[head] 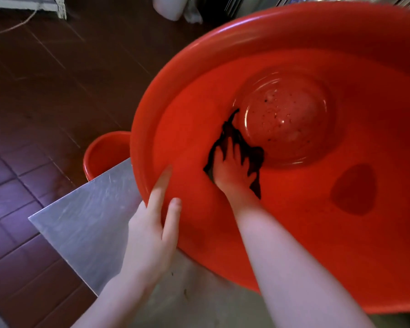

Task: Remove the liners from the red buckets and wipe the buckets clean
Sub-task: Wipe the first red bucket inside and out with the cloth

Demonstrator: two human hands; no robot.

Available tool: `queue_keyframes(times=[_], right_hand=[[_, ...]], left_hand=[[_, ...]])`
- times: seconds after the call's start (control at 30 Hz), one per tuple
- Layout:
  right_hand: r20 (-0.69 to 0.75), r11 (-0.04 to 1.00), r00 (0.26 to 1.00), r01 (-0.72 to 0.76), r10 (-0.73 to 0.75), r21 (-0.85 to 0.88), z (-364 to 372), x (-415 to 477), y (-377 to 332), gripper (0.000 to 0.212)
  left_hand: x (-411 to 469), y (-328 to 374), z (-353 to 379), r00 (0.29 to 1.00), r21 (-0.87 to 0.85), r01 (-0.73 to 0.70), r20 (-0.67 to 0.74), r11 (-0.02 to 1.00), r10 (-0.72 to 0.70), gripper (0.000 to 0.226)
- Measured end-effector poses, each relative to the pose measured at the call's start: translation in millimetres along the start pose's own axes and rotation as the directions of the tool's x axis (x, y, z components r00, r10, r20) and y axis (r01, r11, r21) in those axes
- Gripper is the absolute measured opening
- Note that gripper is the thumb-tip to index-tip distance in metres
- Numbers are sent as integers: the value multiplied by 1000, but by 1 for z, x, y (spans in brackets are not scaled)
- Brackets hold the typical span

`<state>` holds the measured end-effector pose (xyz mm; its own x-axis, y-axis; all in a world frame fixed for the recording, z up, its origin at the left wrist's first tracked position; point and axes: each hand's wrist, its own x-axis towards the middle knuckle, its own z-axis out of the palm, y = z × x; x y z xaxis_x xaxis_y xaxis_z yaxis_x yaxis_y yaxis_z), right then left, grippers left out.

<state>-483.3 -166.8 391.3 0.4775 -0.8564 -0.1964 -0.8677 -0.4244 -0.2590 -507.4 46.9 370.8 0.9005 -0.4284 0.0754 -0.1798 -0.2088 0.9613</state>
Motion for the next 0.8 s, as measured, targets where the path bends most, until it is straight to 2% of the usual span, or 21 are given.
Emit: queue_keyframes(times=[0.07, 0.13, 0.2, 0.23, 0.33, 0.43, 0.53, 0.6, 0.63, 0.7, 0.8], right_hand=[[-13, 1000, 1000, 24, -24, -16, 4, 4, 4, 59], [-20, 995, 997, 74, -75, -74, 7, 4, 11, 59], [3, 981, 992, 122, -123, -152, 6, 4, 16, 59], [24, 969, 988, 151, -150, -194, 4, 4, 19, 60], [75, 907, 971, 240, -228, -346, -4, -4, 32, 61], [81, 868, 971, 238, -225, -435, -15, -26, 44, 62], [116, 883, 945, 327, -306, -336, -2, -84, 43, 64], [62, 835, 886, 455, -459, -310, 13, -137, 42, 67], [29, 825, 871, 475, -491, -308, 18, -154, 42, 68], [50, 848, 885, 458, -462, -267, 20, -151, 42, 68], [35, 935, 957, 288, -287, -209, 15, -94, 42, 64]], left_hand=[[2, 5, -11, 997, 100, -71, 34, 992, 68, 52], [13, 18, -32, 979, 247, -197, 5, 949, 202, 56], [32, 31, -51, 923, 339, -340, -57, 877, 380, 58], [42, 37, -58, 905, 367, -363, -80, 856, 418, 58], [50, 43, -62, 929, 418, -277, -112, 865, 352, 65], [26, 27, -53, 972, 378, -199, -40, 904, 230, 88], [1, 11, -33, 996, 253, -87, 30, 963, 82, 96], [-11, 6, -22, 1000, 150, -13, 11, 989, 11, 93], [-14, 4, -21, 1000, 118, -12, -2, 993, 13, 92], [-14, -3, -23, 999, 95, -41, 12, 995, 40, 92], [-11, -6, -26, 998, 87, -56, 22, 995, 54, 92]])
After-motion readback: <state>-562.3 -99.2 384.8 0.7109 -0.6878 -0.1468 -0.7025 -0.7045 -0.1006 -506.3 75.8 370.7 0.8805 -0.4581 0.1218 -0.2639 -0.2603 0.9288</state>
